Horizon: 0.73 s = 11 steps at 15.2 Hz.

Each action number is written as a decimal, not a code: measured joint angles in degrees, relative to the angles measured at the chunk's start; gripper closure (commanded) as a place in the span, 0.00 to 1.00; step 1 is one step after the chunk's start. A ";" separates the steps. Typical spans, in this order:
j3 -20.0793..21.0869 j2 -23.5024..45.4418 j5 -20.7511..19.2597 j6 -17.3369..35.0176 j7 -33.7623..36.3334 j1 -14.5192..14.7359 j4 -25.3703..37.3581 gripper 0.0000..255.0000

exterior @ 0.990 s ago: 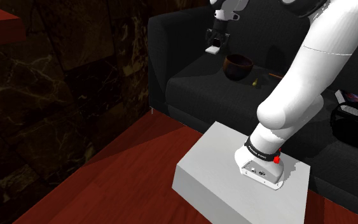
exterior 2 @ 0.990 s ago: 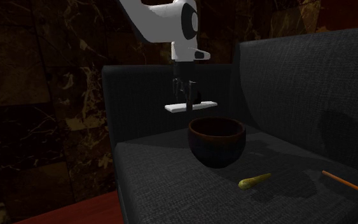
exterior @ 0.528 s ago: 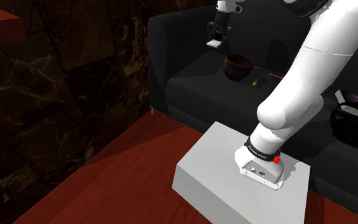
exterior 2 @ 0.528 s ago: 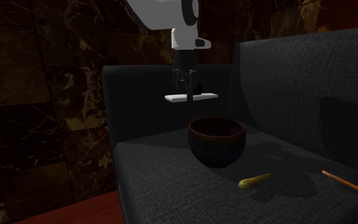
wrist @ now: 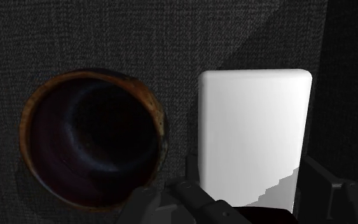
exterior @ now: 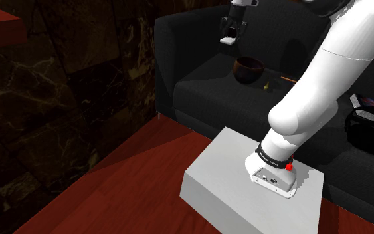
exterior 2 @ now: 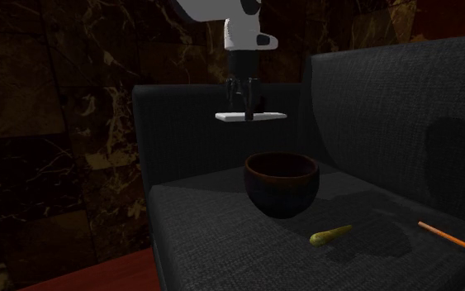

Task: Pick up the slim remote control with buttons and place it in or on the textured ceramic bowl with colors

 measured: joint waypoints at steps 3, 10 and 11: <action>-0.88 -5.34 -1.24 1.01 -1.39 -0.84 -6.21 1.00; -3.51 -17.48 -4.73 1.78 -5.49 -3.72 -18.63 1.00; -3.82 -18.52 -5.08 2.22 -5.91 -4.05 -20.06 1.00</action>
